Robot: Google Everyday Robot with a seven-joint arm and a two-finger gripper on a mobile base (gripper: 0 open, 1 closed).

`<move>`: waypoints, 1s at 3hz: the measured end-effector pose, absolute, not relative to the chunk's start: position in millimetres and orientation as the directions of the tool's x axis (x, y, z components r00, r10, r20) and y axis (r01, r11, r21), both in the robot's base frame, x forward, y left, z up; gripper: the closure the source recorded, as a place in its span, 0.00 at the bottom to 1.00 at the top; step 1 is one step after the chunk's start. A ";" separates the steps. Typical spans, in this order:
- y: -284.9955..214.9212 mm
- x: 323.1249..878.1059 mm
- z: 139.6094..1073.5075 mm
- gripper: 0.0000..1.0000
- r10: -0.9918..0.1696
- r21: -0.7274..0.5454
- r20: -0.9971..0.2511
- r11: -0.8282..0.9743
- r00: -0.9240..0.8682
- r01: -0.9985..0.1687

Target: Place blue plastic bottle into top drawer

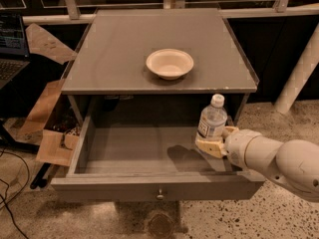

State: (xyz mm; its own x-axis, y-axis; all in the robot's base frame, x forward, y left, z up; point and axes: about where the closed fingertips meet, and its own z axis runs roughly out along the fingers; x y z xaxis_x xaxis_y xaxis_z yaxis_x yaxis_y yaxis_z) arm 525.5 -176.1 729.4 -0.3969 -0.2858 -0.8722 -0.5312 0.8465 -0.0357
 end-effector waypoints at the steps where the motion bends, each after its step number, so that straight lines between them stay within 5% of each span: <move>1: -179.4 522.6 710.4 1.00 -0.313 -0.051 -0.847 0.851 -0.429 -0.522; 3: -187.2 513.9 668.1 1.00 -0.369 -0.075 -0.790 0.851 -0.489 -0.520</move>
Offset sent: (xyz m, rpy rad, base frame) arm -0.0122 -0.0139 -0.0638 -0.1204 0.1108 -0.0317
